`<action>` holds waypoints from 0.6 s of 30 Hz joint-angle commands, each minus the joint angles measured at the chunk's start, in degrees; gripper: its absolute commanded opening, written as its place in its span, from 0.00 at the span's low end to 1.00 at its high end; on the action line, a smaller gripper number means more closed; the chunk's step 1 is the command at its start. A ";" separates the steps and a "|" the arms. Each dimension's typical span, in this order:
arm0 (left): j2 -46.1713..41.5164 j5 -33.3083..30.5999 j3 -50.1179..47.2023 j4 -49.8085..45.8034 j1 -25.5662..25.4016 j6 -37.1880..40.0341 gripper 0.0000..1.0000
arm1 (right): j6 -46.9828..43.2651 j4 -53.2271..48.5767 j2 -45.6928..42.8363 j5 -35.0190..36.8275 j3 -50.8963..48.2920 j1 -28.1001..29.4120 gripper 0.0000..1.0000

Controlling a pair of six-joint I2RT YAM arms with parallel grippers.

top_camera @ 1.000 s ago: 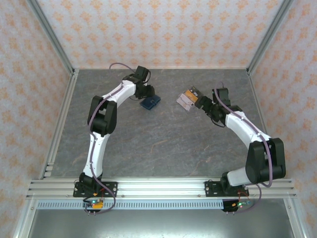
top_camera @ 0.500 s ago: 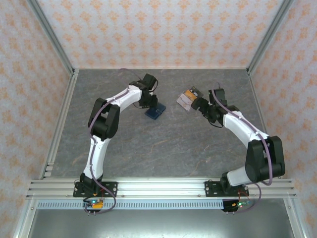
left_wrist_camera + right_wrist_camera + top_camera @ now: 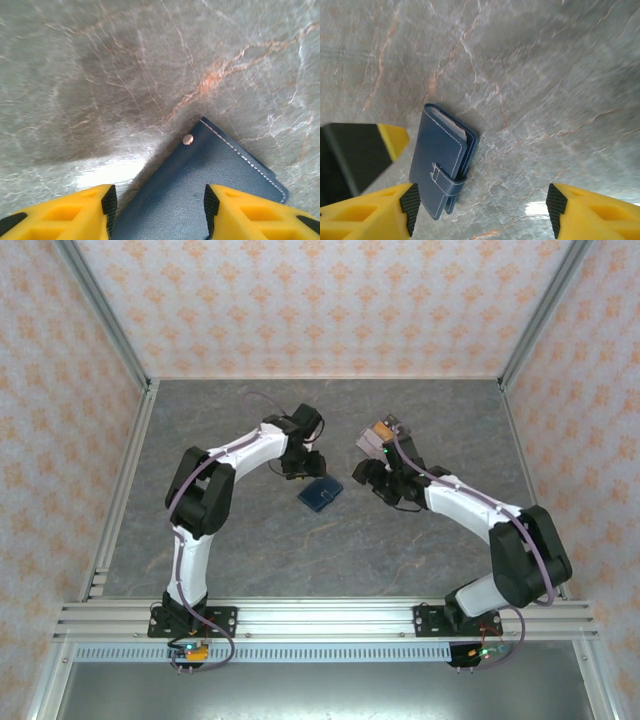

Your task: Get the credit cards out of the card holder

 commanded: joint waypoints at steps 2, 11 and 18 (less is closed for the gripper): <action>-2.72 1.71 -1.43 -0.33 2.14 -2.54 0.52 | 8.00 6.93 3.72 -1.33 -0.50 2.59 0.66; -2.70 4.15 -7.70 2.37 2.27 -2.55 0.41 | 11.93 9.91 12.58 -3.32 3.04 5.82 0.61; -3.07 4.22 -10.47 3.45 2.26 -3.01 0.34 | 11.98 11.14 15.87 -4.30 4.78 5.91 0.55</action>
